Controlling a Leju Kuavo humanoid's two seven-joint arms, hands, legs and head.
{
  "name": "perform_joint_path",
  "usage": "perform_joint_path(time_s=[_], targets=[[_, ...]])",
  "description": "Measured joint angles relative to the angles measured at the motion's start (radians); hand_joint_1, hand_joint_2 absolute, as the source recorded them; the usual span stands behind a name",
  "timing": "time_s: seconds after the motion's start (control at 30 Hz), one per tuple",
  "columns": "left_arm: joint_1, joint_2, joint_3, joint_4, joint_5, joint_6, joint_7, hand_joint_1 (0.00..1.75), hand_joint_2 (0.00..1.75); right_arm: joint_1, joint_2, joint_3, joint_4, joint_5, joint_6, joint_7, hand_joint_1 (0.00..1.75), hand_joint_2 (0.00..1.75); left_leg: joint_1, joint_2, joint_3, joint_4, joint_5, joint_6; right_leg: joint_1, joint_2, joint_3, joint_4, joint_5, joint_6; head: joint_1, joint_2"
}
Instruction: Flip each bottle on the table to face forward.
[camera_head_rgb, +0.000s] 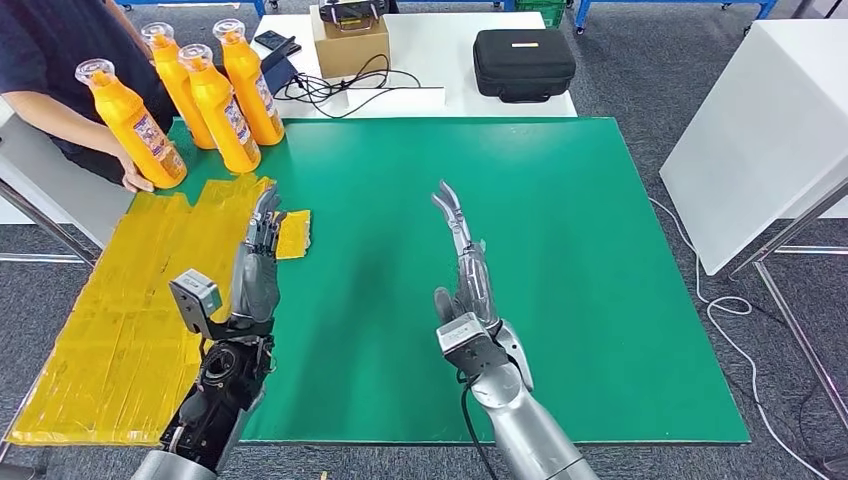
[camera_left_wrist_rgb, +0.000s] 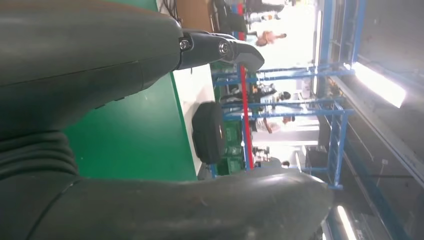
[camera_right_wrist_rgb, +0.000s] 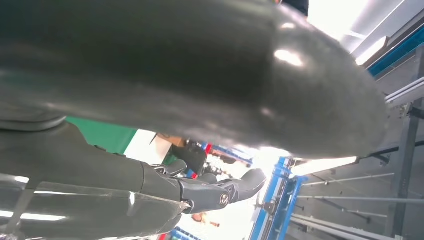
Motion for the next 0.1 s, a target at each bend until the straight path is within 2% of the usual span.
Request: perform_joint_path(time_s=[0.1], targets=[[0.039, 0.007, 0.024, -0.034, 0.000, 0.019, 0.000, 0.00, 0.00, -0.005, 0.008, 0.016, 0.006, -0.011, 0.045, -0.006, 0.00, 0.00, 0.000, 0.001, -0.001, 0.000, 0.000, 0.000, 0.001, 0.001, 0.000, 0.001, 0.000, 0.000, 0.000, 0.000]])
